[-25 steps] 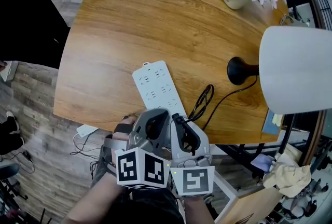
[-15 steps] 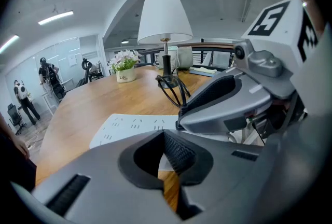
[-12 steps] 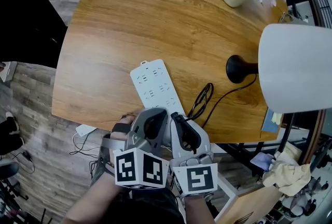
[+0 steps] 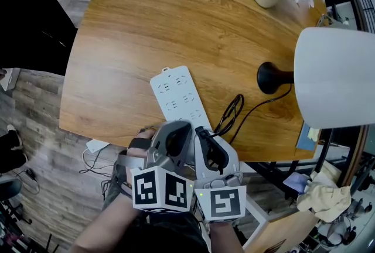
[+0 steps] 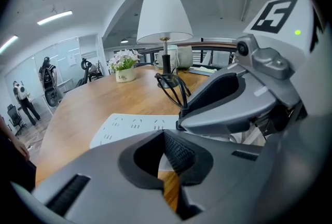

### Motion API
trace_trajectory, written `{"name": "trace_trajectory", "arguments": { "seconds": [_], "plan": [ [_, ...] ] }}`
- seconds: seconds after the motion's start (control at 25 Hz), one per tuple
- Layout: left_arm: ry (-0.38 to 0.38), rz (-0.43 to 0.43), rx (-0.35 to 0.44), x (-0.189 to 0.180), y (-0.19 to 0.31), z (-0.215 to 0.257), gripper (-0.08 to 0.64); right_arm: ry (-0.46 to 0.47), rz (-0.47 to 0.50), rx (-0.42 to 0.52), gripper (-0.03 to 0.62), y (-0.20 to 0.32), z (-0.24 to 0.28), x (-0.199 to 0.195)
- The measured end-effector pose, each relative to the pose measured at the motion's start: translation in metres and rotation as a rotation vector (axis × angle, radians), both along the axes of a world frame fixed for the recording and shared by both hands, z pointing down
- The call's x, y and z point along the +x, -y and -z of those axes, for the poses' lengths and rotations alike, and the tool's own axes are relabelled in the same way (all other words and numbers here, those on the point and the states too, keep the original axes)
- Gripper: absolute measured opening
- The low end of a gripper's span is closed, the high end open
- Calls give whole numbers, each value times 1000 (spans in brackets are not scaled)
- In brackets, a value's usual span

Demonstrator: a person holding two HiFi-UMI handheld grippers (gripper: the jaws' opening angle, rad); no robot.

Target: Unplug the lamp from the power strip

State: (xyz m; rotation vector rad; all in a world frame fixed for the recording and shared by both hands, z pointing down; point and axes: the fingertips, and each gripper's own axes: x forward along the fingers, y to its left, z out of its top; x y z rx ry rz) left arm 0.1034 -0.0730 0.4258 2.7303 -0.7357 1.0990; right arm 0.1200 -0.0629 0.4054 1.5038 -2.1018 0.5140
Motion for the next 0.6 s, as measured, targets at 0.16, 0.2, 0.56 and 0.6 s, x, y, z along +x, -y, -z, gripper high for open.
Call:
{"name": "trace_trajectory", "arguments": {
  "seconds": [0.16,0.2,0.56,0.6],
  "plan": [
    [-6,4,-5,1,1,0,-6,-39,20,-16,64,-1,0,-3],
    [-8,5,-9,0,0,0,-6,-42,25,-16,64,-2,0,-3],
    [-32,15,-39,2,2,1,-6,-93,49,8,64,-2,2,-2],
    [-31,9,-37,3,2,1,-6,-42,30,6,64,-2,1,2]
  ]
}}
